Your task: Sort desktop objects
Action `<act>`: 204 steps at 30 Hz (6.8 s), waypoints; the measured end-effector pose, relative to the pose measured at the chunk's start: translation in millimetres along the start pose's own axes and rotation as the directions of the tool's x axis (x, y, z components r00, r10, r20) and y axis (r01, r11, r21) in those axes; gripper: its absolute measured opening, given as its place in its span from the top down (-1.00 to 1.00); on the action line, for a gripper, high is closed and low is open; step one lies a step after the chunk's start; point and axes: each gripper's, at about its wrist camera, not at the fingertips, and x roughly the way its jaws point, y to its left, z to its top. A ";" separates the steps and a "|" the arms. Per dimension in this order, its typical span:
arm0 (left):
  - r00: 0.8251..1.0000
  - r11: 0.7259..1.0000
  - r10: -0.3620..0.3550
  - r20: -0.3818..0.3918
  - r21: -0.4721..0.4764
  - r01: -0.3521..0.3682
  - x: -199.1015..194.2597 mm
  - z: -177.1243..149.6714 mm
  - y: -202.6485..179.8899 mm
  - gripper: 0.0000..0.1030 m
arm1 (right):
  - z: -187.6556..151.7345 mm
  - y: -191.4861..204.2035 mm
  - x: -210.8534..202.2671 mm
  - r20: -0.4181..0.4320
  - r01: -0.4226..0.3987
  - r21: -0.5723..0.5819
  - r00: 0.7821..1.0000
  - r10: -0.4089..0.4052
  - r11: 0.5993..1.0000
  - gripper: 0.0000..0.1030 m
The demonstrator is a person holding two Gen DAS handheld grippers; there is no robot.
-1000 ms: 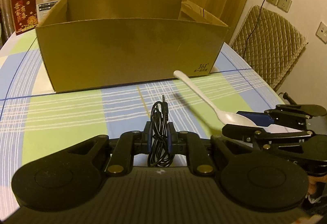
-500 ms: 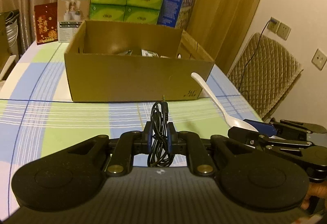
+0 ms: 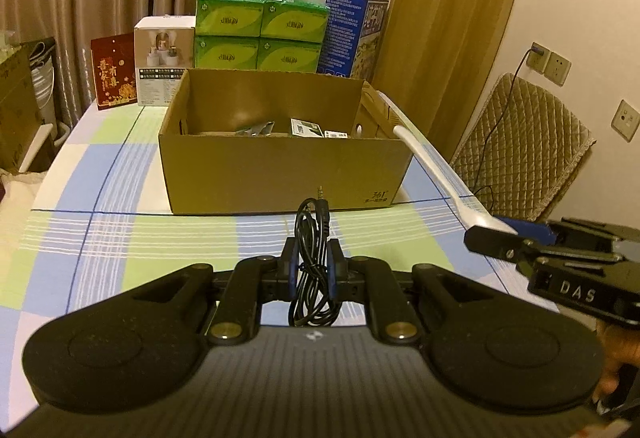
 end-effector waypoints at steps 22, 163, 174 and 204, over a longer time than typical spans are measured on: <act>0.999 0.997 0.040 -0.028 0.068 -0.038 18.4 36.2 7.5 0.79 | 46.9 -22.6 11.5 0.007 0.005 0.016 1.000 -0.005 1.000 0.42; 0.979 0.992 0.116 -0.169 0.072 -0.105 162.9 167.5 90.5 -0.97 | 174.9 -85.2 207.3 -0.374 0.048 0.026 0.927 -0.035 0.999 -0.96; 0.982 0.993 0.115 -0.149 -0.005 -0.117 129.5 160.3 88.1 -0.97 | 176.4 -68.9 176.9 -0.345 0.043 -0.069 0.937 -0.064 0.997 -0.96; 0.975 0.977 0.209 -0.074 -0.034 -0.212 10.7 131.2 25.9 -0.97 | 143.2 -55.0 56.6 -0.314 0.095 0.042 0.946 -0.077 0.995 -0.96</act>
